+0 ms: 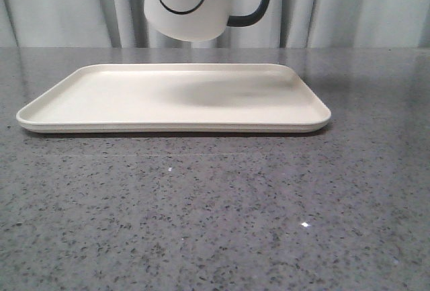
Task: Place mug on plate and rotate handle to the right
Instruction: 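Rotate the held mug to turn its handle, lowering it onto the tray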
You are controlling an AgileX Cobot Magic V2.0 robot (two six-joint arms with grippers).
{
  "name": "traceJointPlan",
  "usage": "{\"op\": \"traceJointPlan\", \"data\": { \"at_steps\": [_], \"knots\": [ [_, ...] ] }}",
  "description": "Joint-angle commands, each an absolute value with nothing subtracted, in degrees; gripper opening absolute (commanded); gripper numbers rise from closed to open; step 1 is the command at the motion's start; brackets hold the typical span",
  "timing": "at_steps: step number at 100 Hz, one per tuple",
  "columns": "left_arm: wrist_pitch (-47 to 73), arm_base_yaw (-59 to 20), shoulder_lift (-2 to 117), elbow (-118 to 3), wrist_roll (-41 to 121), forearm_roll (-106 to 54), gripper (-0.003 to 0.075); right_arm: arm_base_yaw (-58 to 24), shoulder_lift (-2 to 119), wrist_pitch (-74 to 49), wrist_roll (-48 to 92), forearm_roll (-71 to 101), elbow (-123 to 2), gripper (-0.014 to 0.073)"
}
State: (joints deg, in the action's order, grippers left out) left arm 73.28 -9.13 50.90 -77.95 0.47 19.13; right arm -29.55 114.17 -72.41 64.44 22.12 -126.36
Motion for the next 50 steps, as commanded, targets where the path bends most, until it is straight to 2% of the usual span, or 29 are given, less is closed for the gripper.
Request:
{"op": "traceJointPlan", "data": {
  "at_steps": [1, 50],
  "knots": [
    [70.83, -9.0, 50.59, -79.16, 0.0, 20.28, -0.002, -30.1, 111.9, -76.61, 65.25, 23.49, -127.95, -0.0116],
    [70.83, -9.0, 50.59, -79.16, 0.0, 20.28, -0.002, -30.32, 114.49, -76.61, 64.64, 22.03, -127.79, -0.0116]
  ]
}}
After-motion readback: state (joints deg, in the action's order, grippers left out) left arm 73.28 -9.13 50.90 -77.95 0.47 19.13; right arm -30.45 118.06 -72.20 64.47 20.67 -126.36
